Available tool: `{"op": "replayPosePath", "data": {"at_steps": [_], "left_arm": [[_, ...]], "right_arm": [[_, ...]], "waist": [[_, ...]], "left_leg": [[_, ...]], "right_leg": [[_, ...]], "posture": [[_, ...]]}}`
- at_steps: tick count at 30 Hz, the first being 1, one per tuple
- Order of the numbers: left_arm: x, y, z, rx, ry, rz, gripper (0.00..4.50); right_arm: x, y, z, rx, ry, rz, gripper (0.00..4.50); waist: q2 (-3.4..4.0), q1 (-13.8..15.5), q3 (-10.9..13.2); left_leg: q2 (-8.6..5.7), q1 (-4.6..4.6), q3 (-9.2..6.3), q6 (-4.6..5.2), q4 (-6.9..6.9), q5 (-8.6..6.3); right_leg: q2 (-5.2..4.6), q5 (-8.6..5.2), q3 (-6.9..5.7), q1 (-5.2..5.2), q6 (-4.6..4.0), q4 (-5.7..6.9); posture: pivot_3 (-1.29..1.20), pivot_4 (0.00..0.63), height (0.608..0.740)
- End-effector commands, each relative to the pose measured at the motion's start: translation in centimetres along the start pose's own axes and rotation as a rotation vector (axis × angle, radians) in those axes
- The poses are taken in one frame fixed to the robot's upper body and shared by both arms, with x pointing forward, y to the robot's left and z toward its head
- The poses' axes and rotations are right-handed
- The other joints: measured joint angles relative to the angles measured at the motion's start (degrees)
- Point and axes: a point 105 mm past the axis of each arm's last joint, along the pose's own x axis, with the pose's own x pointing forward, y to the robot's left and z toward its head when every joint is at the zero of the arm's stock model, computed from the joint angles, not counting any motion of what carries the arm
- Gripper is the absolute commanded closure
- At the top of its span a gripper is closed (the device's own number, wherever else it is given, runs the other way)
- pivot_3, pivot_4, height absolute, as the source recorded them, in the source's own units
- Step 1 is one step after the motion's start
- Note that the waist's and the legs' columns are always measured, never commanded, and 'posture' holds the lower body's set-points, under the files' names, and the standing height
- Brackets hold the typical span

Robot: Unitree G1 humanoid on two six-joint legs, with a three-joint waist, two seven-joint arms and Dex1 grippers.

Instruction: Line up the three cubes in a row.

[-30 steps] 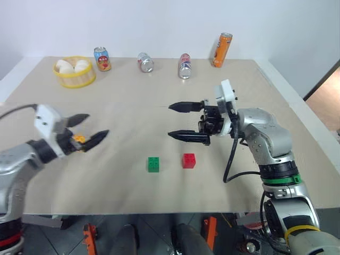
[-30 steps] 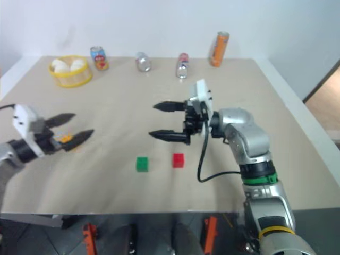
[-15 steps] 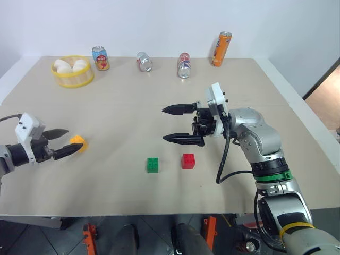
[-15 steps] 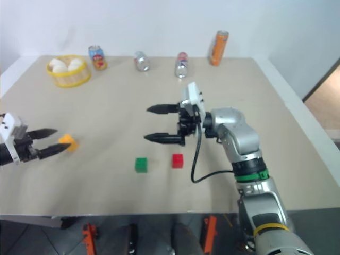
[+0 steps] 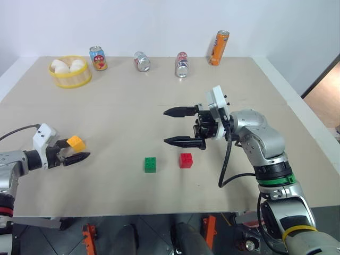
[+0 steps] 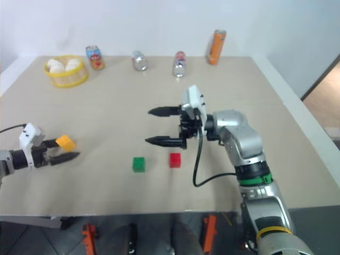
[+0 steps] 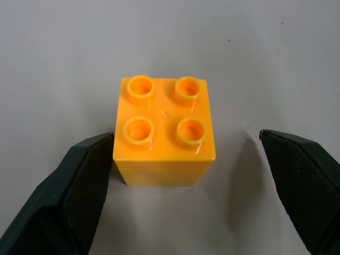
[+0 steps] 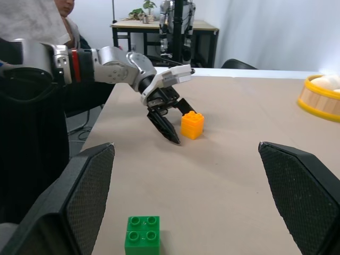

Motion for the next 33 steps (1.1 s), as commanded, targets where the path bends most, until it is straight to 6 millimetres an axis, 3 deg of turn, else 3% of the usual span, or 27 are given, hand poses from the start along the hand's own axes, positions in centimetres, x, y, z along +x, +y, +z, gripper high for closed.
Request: {"op": "replayPosePath", "data": {"at_steps": [1, 7, 11, 13, 19, 23, 33], "left_arm": [[0.1, 0.3, 0.5, 0.019, -0.009, 0.005, 1.14], [0.2, 0.5, 0.7, 0.017, -0.014, 0.01, 3.18], [0.3, 0.5, 0.7, 0.019, -0.016, 0.012, 3.17], [0.5, -0.5, 1.2, 0.044, -0.033, -0.042, 3.17], [1.8, -7.2, 3.3, 0.173, -0.046, -0.396, 3.17], [2.5, -9.8, 3.8, 0.263, -0.014, -0.544, 3.17], [4.5, -10.8, 3.7, 0.357, 0.058, -0.688, 3.17]], "right_arm": [[-0.3, 0.2, 1.4, -0.053, -0.025, -0.003, 0.0], [-0.3, 0.1, 1.4, -0.052, -0.024, -0.014, 0.0], [-0.4, 0.1, 1.4, -0.052, -0.022, -0.019, 0.0], [-0.8, 0.2, 1.4, -0.05, -0.013, -0.019, 0.0], [-2.5, 2.1, 1.1, 0.004, 0.057, 0.037, 0.0], [-2.8, 2.4, 0.9, 0.014, 0.073, 0.027, 0.0], [-3.1, 2.8, 0.8, 0.011, 0.076, -0.026, 0.0]], "waist": [[0.0, 0.01, 0.0], [0.0, 0.04, 0.0], [0.0, 0.04, 0.0], [0.0, 0.04, 0.0], [-0.01, 0.12, 0.0], [0.0, 0.05, 0.0], [0.0, -0.02, 0.0]], "left_leg": [[0.0, 0.0, 0.01, 0.0, 0.0, 0.0], [-0.01, -0.01, 0.01, 0.0, 0.02, 0.0], [0.0, 0.0, 0.0, 0.0, 0.02, 0.0], [0.0, 0.0, 0.0, 0.0, 0.03, 0.0], [-0.04, -0.06, 0.02, -0.01, 0.03, 0.0], [-0.03, -0.02, 0.0, -0.01, 0.03, 0.0], [-0.02, 0.1, 0.02, 0.05, 0.08, 0.04]], "right_leg": [[-0.01, 0.0, 0.0, 0.0, 0.0, 0.0], [-0.01, 0.0, 0.01, 0.01, 0.01, 0.0], [0.0, 0.0, 0.0, 0.01, 0.01, 0.0], [0.0, 0.0, 0.01, 0.01, 0.01, 0.01], [-0.09, -0.07, 0.03, 0.03, 0.06, 0.0], [-0.03, -0.08, 0.03, 0.03, 0.03, 0.0], [0.07, 0.04, 0.16, 0.06, -0.05, 0.02]], "posture": [[0.0, 0.15, 0.74], [0.0, 0.15, 0.74], [0.0, 0.15, 0.74], [0.0, 0.15, 0.74], [0.0, 0.15, 0.74], [0.0, 0.15, 0.74], [0.0, 0.15, 0.74]]}}
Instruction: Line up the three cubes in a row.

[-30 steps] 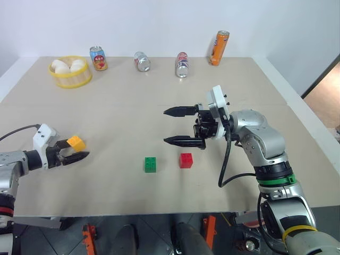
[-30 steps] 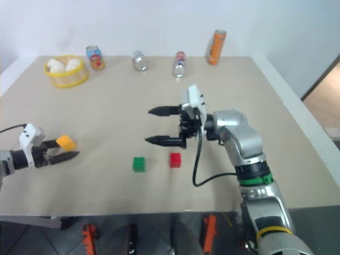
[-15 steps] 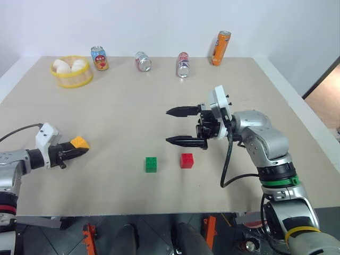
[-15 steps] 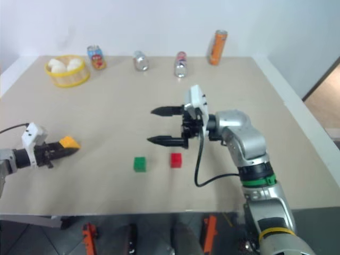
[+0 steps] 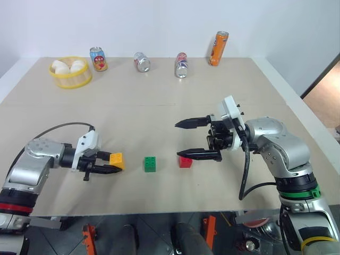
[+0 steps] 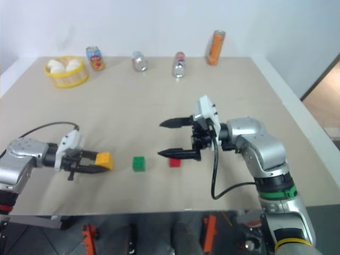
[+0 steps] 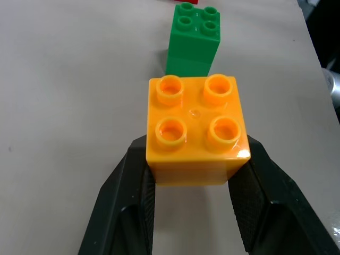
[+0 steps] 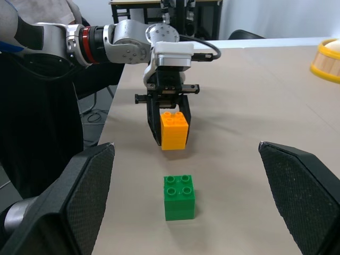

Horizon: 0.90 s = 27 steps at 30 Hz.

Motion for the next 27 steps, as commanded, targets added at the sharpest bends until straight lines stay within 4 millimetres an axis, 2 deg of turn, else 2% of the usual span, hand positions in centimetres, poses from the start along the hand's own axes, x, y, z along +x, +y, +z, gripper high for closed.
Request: {"op": "replayPosePath", "data": {"at_steps": [1, 13, 20, 22, 27], "left_arm": [[0.2, 0.3, -0.1, 0.027, 0.017, -0.031, 3.17], [-0.3, 1.4, -1.4, 0.032, 0.051, -0.025, 3.17], [0.0, 1.2, -2.0, 0.031, 0.066, -0.024, 3.17], [0.1, 1.0, -2.2, 0.029, 0.077, -0.029, 2.13], [-0.1, 0.6, -2.2, 0.05, 0.093, -0.038, 0.54]], "right_arm": [[-0.6, 0.3, 1.2, -0.049, -0.02, -0.023, 0.0], [-0.8, 0.4, 1.0, -0.05, -0.011, -0.043, 0.0], [-0.7, 0.4, 0.9, -0.049, -0.011, -0.037, 0.0], [-0.7, 0.4, 0.9, -0.049, -0.01, -0.035, 0.0], [-0.8, 0.2, 0.9, -0.049, -0.011, -0.038, 0.0]], "waist": [[0.0, 0.05, 0.0], [0.0, 0.04, 0.0], [0.0, 0.05, 0.0], [0.0, 0.05, 0.0], [0.01, 0.16, -0.01]], "left_leg": [[-0.01, -0.01, -0.01, 0.0, 0.0, 0.0], [0.0, -0.04, -0.03, 0.0, 0.03, 0.0], [0.0, -0.04, -0.04, 0.0, 0.04, 0.0], [0.0, -0.03, -0.04, 0.0, 0.06, 0.0], [0.0, 0.04, -0.05, 0.06, 0.1, 0.03]], "right_leg": [[0.0, -0.01, 0.0, 0.01, 0.04, 0.0], [0.01, -0.03, -0.02, 0.0, 0.02, 0.0], [0.0, -0.01, -0.01, 0.01, 0.04, 0.0], [0.0, -0.01, -0.01, 0.02, 0.04, 0.0], [0.0, -0.05, -0.02, 0.11, -0.1, 0.0]], "posture": [[0.0, 0.15, 0.74], [0.0, 0.15, 0.74], [0.0, 0.15, 0.74], [0.0, 0.15, 0.74], [0.0, 0.15, 0.74]]}}
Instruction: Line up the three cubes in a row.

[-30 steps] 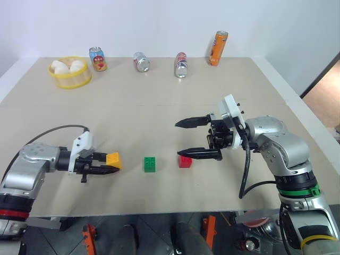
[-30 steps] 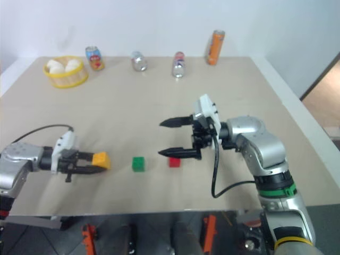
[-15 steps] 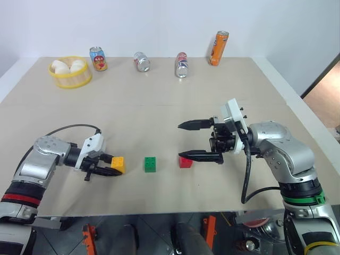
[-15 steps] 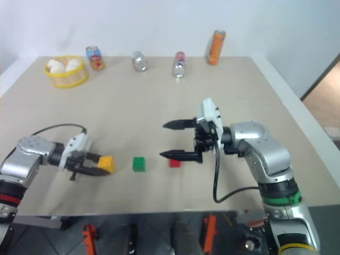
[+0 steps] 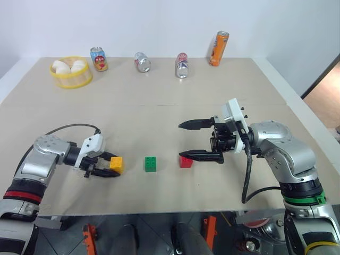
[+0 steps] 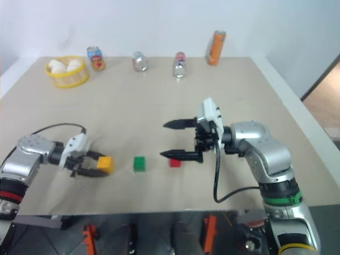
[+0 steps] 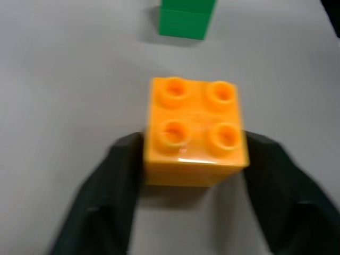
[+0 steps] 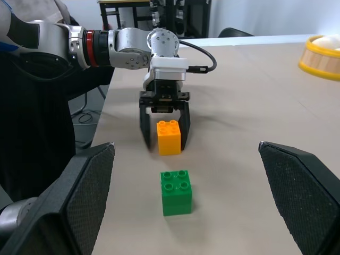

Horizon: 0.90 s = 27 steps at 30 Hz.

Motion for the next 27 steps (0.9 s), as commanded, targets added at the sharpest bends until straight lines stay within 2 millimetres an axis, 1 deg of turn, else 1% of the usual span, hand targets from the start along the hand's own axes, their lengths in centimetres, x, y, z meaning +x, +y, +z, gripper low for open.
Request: {"op": "replayPosePath", "data": {"at_steps": [1, 2, 5, 7, 11, 13, 14, 17, 18, 20, 22, 24, 26, 27], "left_arm": [[-0.6, 0.1, 0.0, 0.017, 0.02, 0.03, 0.17], [-0.7, 0.1, 0.3, 0.024, 0.011, 0.033, 0.08], [-1.1, -0.4, 1.8, 0.027, -0.034, 0.032, 0.08], [-1.8, -1.3, 3.5, 0.008, -0.084, 0.025, 0.08], [-4.1, -4.1, 7.8, -0.128, -0.234, 0.022, 0.08], [-5.8, -3.9, 9.4, -0.178, -0.315, 0.142, 0.08], [-6.5, -3.4, 9.6, -0.188, -0.328, 0.228, 0.08], [-9.7, -1.3, 8.6, -0.192, -0.358, 0.585, 0.08], [-10.5, -0.9, 8.3, -0.197, -0.373, 0.667, 0.08], [-12.3, -0.8, 7.1, -0.212, -0.378, 0.823, 0.08], [-13.2, -1.1, 6.2, -0.224, -0.372, 0.897, 0.08], [-14.0, -1.5, 4.7, -0.237, -0.35, 0.979, 0.08], [-14.1, -2.1, 3.2, -0.263, -0.327, 1.031, 0.08], [-14.0, -2.3, 2.8, -0.272, -0.323, 1.041, 0.08]], "right_arm": [[-0.4, -0.1, 1.2, -0.056, -0.021, -0.004, 0.0], [-0.5, -0.1, 1.2, -0.055, -0.021, -0.005, 0.0], [-0.7, 0.0, 1.1, -0.048, -0.018, -0.003, 0.0], [-1.2, 0.4, 1.2, -0.032, -0.017, 0.001, 0.0], [-3.2, 1.1, 1.3, 0.015, -0.015, -0.029, 0.0], [-4.4, 0.7, 1.3, 0.037, -0.025, -0.095, 0.0], [-5.0, 0.4, 1.2, 0.047, -0.026, -0.139, 0.0], [-6.8, -1.3, 0.2, 0.054, -0.031, -0.323, 0.0], [-7.1, -1.8, 0.0, 0.054, -0.039, -0.369, 0.0], [-7.9, -2.1, -1.1, 0.068, -0.013, -0.429, 0.0], [-8.4, -2.0, -1.8, 0.084, 0.003, -0.449, 0.0], [-8.9, -1.7, -2.4, 0.101, 0.015, -0.466, 0.0], [-9.6, -1.5, -3.3, 0.124, 0.038, -0.496, 0.0], [-9.9, -1.4, -3.7, 0.13, 0.049, -0.506, 0.0]], "waist": [[0.0, 0.04, 0.0], [0.0, 0.05, 0.0], [0.0, -0.02, 0.0], [-0.03, -0.08, 0.02], [-0.05, -0.11, 0.03], [-0.04, -0.09, 0.04], [-0.04, -0.09, 0.03], [-0.03, -0.09, 0.03], [-0.03, -0.14, 0.03], [-0.04, -0.24, 0.03], [-0.05, -0.23, 0.03], [-0.05, -0.12, 0.03], [-0.05, -0.11, 0.03], [-0.06, -0.11, 0.03]], "left_leg": [[0.0, 0.01, 0.0, 0.05, 0.03, 0.03], [0.0, 0.02, 0.0, 0.09, 0.06, 0.06], [-0.01, 0.01, 0.02, 0.14, 0.14, 0.11], [-0.01, 0.0, 0.03, 0.14, 0.19, 0.12], [0.01, -0.12, 0.03, 0.08, 0.08, 0.1], [0.01, -0.1, 0.0, 0.06, -0.05, 0.09], [0.0, -0.06, -0.02, 0.06, -0.11, 0.08], [0.0, 0.11, -0.07, 0.06, -0.23, 0.08], [0.0, 0.13, -0.08, 0.06, -0.24, 0.08], [0.01, 0.14, -0.06, 0.06, -0.22, 0.08], [0.0, 0.15, -0.03, 0.06, -0.2, 0.08], [-0.01, 0.12, 0.0, 0.06, -0.18, 0.08], [-0.06, 0.12, 0.03, 0.05, -0.18, 0.07], [-0.07, 0.11, 0.06, 0.05, -0.17, 0.07]], "right_leg": [[0.0, 0.02, -0.01, 0.02, -0.03, 0.0], [-0.02, 0.04, -0.01, 0.05, -0.05, 0.0], [-0.04, 0.12, 0.0, 0.05, -0.12, 0.0], [-0.05, 0.17, 0.03, 0.02, -0.15, 0.0], [-0.06, 0.08, 0.03, -0.09, -0.08, -0.01], [-0.05, 0.0, 0.02, -0.11, 0.01, -0.01], [-0.05, 0.0, 0.0, -0.09, 0.07, -0.01], [-0.01, 0.0, -0.04, -0.01, 0.11, 0.0], [0.0, 0.0, -0.04, -0.01, 0.1, 0.0], [0.02, 0.03, -0.03, -0.03, 0.03, 0.0], [0.01, -0.02, 0.01, -0.02, -0.08, 0.0], [-0.03, -0.03, 0.03, -0.02, -0.1, -0.01], [-0.08, -0.04, 0.07, -0.02, -0.1, -0.02], [-0.11, -0.04, 0.09, -0.02, -0.1, -0.03]], "posture": [[0.0, 0.15, 0.74], [0.0, 0.15, 0.74], [0.0, 0.15, 0.74], [0.0, 0.15, 0.74], [0.0, 0.15, 0.74], [0.0, 0.15, 0.74], [0.0, 0.15, 0.74], [0.0, 0.15, 0.74], [0.0, 0.15, 0.74], [0.0, 0.15, 0.74], [0.0, 0.15, 0.74], [0.0, 0.15, 0.74], [0.0, 0.15, 0.74], [0.0, 0.15, 0.74]]}}
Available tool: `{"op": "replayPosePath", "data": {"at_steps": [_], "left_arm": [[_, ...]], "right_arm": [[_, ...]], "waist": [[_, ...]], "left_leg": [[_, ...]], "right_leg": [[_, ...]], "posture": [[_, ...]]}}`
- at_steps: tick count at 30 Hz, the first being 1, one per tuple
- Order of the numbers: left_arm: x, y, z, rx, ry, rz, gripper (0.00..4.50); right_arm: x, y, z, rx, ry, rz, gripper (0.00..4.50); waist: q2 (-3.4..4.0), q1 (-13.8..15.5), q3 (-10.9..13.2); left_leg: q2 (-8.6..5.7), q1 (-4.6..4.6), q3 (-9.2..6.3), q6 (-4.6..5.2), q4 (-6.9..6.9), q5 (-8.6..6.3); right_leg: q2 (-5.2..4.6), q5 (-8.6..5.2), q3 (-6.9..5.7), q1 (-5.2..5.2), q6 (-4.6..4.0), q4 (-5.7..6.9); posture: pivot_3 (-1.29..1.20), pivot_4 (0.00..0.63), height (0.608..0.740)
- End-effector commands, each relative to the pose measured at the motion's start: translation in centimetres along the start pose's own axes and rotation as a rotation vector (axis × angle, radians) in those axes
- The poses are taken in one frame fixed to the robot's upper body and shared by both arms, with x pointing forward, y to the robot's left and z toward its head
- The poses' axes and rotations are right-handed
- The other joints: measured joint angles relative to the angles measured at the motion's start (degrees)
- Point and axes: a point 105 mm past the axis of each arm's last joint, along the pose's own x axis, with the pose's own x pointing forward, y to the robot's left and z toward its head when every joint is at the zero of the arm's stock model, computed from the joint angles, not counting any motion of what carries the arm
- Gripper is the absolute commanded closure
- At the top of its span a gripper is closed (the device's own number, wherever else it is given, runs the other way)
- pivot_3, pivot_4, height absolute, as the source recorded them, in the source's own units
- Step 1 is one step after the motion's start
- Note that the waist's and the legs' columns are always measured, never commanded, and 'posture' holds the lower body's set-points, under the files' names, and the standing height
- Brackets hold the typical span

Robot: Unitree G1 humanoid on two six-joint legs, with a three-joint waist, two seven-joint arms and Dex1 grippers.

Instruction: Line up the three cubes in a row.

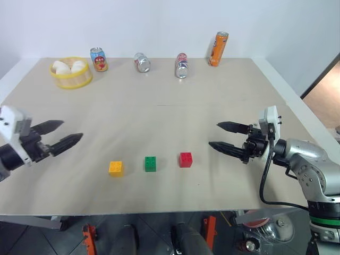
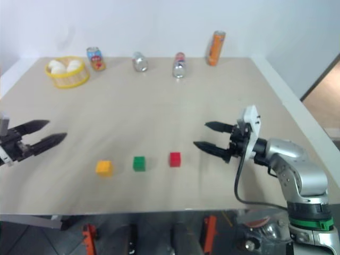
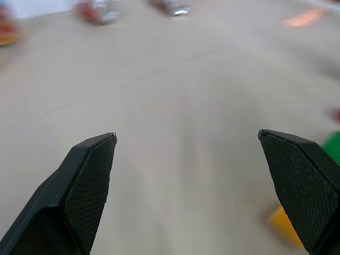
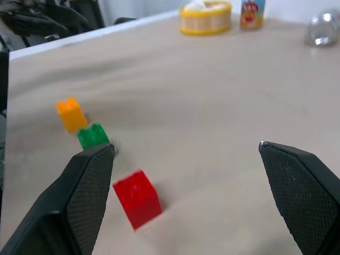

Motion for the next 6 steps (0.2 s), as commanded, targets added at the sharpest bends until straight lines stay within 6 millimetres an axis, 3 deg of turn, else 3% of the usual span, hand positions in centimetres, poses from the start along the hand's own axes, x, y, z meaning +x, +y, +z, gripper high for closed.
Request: {"op": "replayPosePath", "data": {"at_steps": [1, 6], "left_arm": [[-1.0, 0.3, -0.1, 0.04, -0.024, 0.072, 0.08], [-0.9, 0.0, -1.6, 0.04, 0.002, 0.089, 0.08]], "right_arm": [[-1.5, -0.7, 0.2, -0.044, 0.011, -0.064, 0.0], [-1.7, -1.5, -0.4, -0.043, -0.019, -0.152, 0.0]], "waist": [[-0.02, 0.0, -0.01], [-0.11, 0.01, -0.03]], "left_leg": [[-0.02, 0.01, 0.01, 0.0, 0.0, 0.0], [-0.02, 0.01, 0.0, 0.0, 0.12, 0.0]], "right_leg": [[-0.03, 0.0, 0.01, 0.01, 0.0, -0.01], [-0.04, 0.0, 0.0, 0.04, -0.01, -0.03]], "posture": [[0.0, 0.15, 0.74], [0.0, 0.15, 0.74]]}}
